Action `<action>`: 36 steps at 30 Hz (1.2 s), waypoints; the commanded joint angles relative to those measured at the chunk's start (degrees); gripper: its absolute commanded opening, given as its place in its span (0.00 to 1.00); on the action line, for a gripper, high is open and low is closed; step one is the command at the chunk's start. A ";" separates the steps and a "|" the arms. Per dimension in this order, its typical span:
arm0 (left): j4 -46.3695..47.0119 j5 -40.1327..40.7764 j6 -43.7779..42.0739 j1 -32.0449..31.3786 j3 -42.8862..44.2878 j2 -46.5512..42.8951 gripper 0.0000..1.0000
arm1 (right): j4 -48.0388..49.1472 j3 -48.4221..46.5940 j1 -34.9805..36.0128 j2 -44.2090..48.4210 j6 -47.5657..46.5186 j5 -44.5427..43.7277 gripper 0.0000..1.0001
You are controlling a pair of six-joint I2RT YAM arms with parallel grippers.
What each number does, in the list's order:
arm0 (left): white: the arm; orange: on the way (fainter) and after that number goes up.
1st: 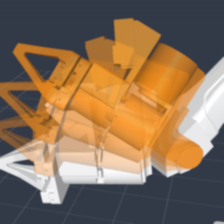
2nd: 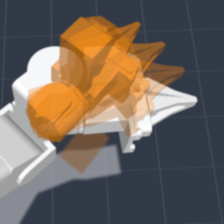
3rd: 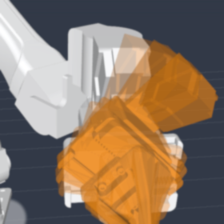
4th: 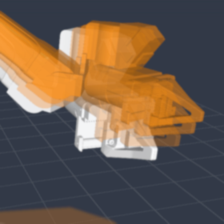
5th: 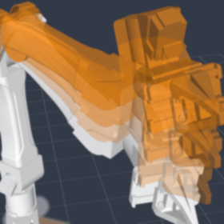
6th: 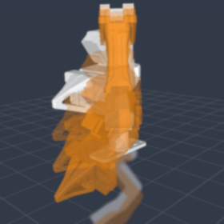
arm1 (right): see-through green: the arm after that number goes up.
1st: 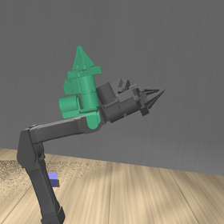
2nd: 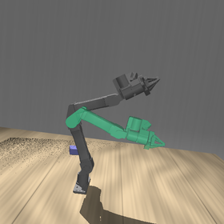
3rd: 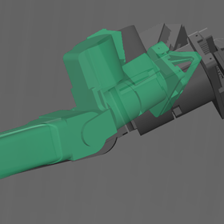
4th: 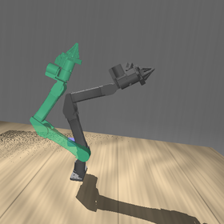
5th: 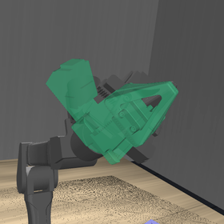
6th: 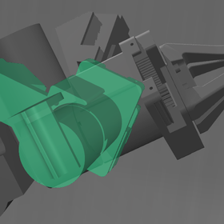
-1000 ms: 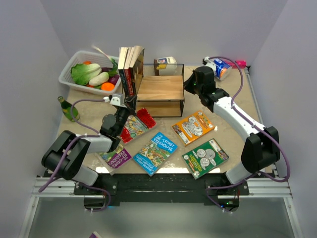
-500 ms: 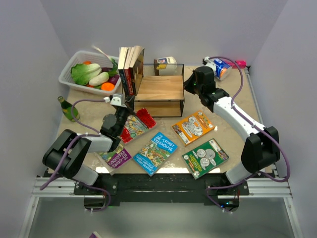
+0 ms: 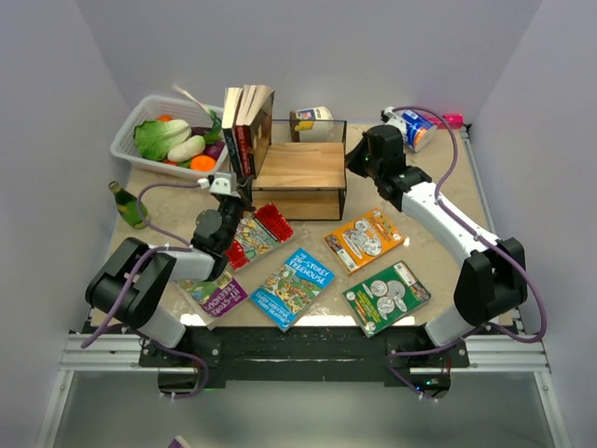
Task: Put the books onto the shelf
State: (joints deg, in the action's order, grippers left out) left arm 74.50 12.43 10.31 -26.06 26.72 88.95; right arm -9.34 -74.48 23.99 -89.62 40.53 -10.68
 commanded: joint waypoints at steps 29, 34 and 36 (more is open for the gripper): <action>28.77 0.93 -3.19 0.93 -6.25 -9.15 0.00 | 2.22 -1.20 0.80 -0.38 0.86 2.42 0.00; 28.33 1.72 -3.98 0.93 -4.05 -7.13 0.00 | 2.14 -1.28 0.88 -0.29 0.86 2.42 0.00; 28.16 1.99 -4.07 0.93 -3.43 -6.60 0.00 | 2.14 -1.20 0.80 -0.29 0.77 2.42 0.00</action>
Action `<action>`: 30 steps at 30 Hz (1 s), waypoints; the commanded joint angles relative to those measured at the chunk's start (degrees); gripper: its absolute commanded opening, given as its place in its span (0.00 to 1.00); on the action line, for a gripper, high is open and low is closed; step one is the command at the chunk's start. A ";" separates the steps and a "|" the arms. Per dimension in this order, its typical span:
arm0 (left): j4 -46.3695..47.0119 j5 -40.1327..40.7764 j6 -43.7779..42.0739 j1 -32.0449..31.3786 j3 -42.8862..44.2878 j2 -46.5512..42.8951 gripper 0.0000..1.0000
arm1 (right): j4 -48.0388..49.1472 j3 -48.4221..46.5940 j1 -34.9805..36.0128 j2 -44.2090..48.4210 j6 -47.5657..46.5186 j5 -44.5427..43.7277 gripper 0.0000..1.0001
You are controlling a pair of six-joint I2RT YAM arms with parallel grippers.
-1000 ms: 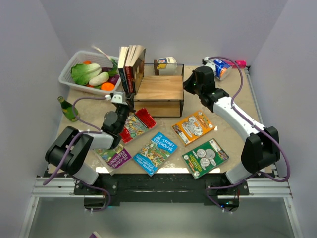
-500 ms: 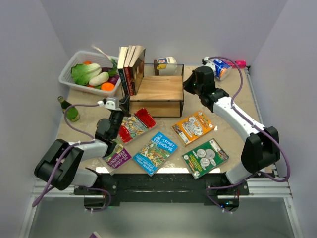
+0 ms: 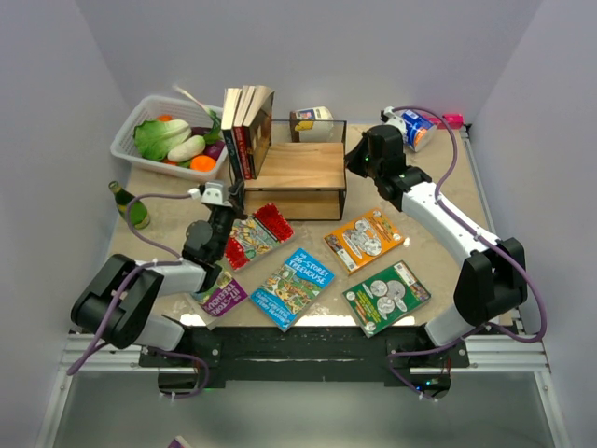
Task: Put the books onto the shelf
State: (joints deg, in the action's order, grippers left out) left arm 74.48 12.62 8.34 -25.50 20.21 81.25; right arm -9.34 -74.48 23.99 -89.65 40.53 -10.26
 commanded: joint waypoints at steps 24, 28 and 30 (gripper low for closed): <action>28.27 4.69 -3.68 0.36 7.65 6.28 0.00 | 2.40 -0.85 0.80 -0.27 0.77 2.00 0.00; 28.35 4.69 -3.68 0.36 7.48 6.02 0.00 | 2.22 -0.85 0.89 -0.27 0.69 2.09 0.00; 28.27 4.43 -3.68 0.36 6.95 5.67 0.00 | 2.22 -0.93 0.80 -0.18 0.77 2.09 0.00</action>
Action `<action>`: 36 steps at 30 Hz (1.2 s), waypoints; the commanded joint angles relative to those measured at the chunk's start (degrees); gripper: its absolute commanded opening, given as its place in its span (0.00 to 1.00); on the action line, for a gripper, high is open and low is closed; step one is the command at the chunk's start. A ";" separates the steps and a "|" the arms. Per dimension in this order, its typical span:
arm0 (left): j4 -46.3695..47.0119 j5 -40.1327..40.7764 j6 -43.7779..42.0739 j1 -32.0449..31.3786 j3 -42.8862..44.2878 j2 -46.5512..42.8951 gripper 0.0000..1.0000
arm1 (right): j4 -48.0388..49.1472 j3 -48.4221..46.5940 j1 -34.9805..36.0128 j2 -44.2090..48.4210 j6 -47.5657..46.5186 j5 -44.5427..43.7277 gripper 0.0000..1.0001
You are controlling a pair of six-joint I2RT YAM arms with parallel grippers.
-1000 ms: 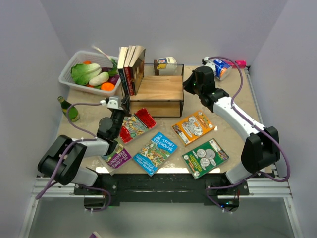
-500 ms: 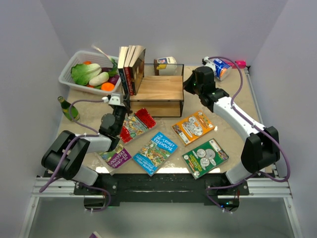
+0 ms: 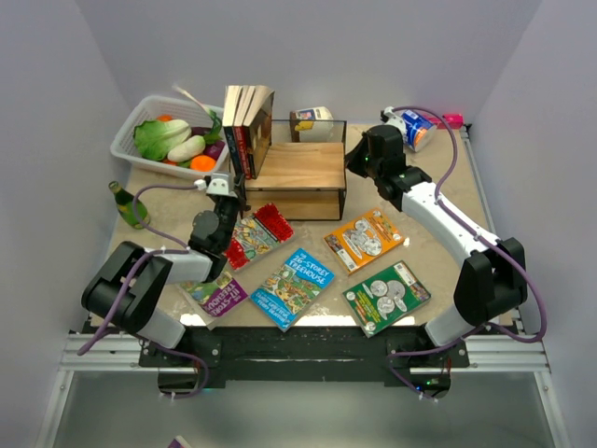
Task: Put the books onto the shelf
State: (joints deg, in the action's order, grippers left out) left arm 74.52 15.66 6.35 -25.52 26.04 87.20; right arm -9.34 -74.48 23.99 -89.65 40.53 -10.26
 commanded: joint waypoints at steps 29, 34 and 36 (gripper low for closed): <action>13.29 -3.35 -2.48 0.29 -10.48 -26.54 0.00 | -5.07 -3.13 0.80 5.00 0.42 -0.90 0.57; 9.33 -3.53 -2.48 0.29 -11.98 -31.29 0.00 | -7.44 -2.87 0.88 7.99 0.25 -1.60 0.60; 6.45 -3.71 -2.13 0.21 -12.42 -33.57 0.00 | -7.62 -1.90 0.88 8.96 0.16 -1.87 0.61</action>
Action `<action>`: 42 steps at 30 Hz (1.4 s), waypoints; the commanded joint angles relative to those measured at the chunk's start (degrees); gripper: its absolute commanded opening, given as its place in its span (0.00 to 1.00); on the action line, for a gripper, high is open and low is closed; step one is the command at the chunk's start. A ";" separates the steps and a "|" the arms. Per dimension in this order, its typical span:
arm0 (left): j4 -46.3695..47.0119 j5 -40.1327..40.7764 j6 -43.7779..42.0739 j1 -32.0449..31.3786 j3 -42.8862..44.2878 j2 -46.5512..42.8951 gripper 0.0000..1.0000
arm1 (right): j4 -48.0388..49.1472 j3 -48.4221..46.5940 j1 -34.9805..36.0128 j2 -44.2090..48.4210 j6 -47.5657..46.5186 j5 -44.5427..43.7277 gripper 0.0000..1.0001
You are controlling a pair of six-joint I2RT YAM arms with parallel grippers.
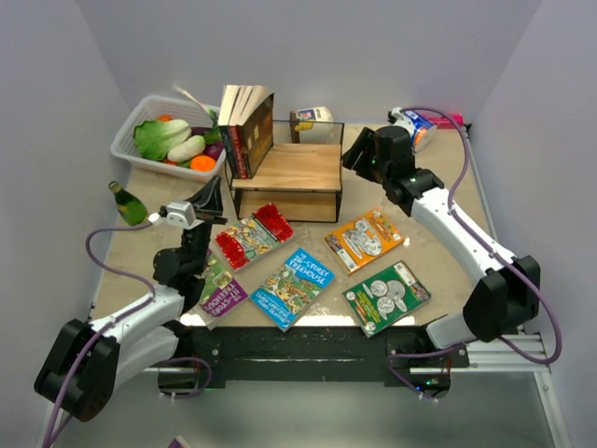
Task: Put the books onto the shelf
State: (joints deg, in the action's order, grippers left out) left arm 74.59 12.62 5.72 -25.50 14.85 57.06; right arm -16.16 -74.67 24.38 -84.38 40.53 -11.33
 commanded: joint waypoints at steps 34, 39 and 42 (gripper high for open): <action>-82.40 -2.88 42.08 -29.17 7.30 -4.31 0.42 | 2.98 45.75 14.19 27.33 16.06 18.19 0.63; -84.08 0.21 44.73 -29.17 5.10 -2.13 0.41 | 7.88 47.77 14.90 22.16 15.81 19.77 0.64; -83.73 -0.14 46.57 -29.17 4.40 0.59 0.40 | 13.67 49.01 14.90 17.87 15.98 22.66 0.63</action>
State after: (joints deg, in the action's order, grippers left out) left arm -8.88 10.48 48.27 -54.46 20.21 55.40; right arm -11.60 -27.29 39.00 -62.35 55.00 7.42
